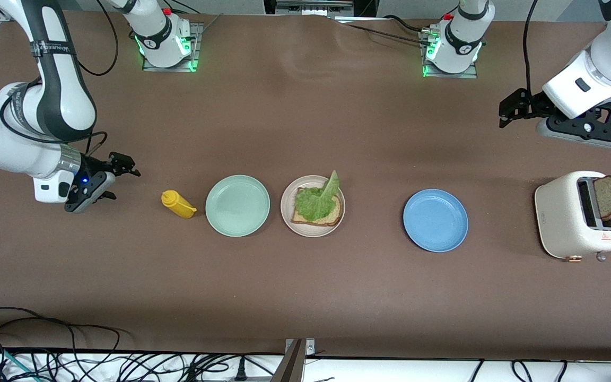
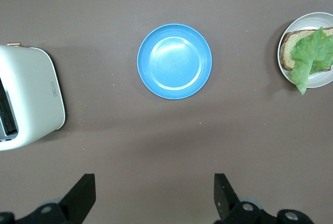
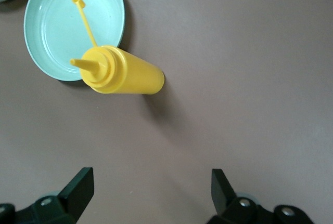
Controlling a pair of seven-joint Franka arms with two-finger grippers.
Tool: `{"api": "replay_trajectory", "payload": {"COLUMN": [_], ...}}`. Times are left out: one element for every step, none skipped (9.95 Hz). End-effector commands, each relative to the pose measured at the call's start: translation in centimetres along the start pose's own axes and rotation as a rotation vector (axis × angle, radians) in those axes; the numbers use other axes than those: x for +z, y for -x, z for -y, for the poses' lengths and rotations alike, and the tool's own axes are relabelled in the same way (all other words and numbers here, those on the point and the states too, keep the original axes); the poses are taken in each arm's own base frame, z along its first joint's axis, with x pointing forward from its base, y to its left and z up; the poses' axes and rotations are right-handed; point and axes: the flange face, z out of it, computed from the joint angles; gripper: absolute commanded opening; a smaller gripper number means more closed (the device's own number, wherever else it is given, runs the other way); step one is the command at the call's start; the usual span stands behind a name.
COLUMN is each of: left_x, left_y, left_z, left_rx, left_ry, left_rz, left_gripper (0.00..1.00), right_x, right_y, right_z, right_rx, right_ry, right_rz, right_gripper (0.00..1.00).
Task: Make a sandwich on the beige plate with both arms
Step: 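Move the right gripper back toward the yellow mustard bottle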
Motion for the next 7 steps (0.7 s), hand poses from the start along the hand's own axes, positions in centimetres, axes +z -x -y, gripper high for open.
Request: {"api": "replay_trajectory", "payload": {"left_x": [-0.2, -0.2, -0.2, -0.2, -0.2, -0.2, -0.2], "left_y": [0.5, 0.5, 0.5, 0.5, 0.5, 0.5, 0.5], "left_z": [-0.2, -0.2, -0.2, -0.2, -0.2, -0.2, -0.2], "left_rx": [-0.006, -0.006, -0.006, -0.006, -0.006, -0.006, -0.006], "left_ry": [0.012, 0.01, 0.01, 0.01, 0.01, 0.01, 0.01], "left_rz": [-0.008, -0.008, -0.008, -0.008, -0.008, -0.008, -0.008], "left_gripper": [1.0, 1.0, 1.0, 1.0, 1.0, 1.0, 1.0], "right_x": [2.0, 3.4, 4.5, 5.8, 7.3, 8.6, 9.9], "right_y": [1.4, 1.9, 2.2, 2.5, 2.8, 3.1, 3.4], "right_z": [-0.3, -0.9, -1.2, -1.5, -1.8, -2.1, -2.3], "right_rx": [-0.146, -0.19, -0.246, -0.29, -0.335, -0.362, -0.387], "right_ry": [-0.036, -0.061, -0.079, -0.097, -0.111, -0.121, -0.13], "right_rz": [-0.094, -0.123, -0.159, -0.192, -0.213, -0.243, -0.264], "right_gripper": [1.0, 1.0, 1.0, 1.0, 1.0, 1.0, 1.0]}}
